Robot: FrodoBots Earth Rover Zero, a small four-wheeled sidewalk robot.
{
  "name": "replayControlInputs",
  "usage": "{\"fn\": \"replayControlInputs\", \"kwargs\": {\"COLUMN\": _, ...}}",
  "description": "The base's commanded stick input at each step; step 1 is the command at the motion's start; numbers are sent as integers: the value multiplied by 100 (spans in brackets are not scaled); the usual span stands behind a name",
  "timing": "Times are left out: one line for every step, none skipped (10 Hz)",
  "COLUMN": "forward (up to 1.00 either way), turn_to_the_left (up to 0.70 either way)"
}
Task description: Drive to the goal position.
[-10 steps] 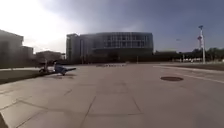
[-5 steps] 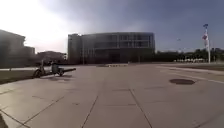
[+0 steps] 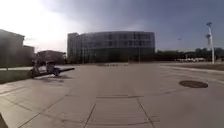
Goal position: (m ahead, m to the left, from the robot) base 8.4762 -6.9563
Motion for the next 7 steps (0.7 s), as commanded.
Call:
{"fn": "replayControlInputs", "kwargs": {"forward": 100, "turn_to_the_left": -16}}
{"fn": "replayControlInputs", "kwargs": {"forward": 100, "turn_to_the_left": -7}}
{"fn": "replayControlInputs", "kwargs": {"forward": 100, "turn_to_the_left": 1}}
{"fn": "replayControlInputs", "kwargs": {"forward": 100, "turn_to_the_left": 1}}
{"fn": "replayControlInputs", "kwargs": {"forward": 100, "turn_to_the_left": 1}}
{"fn": "replayControlInputs", "kwargs": {"forward": 100, "turn_to_the_left": 1}}
{"fn": "replayControlInputs", "kwargs": {"forward": 100, "turn_to_the_left": 1}}
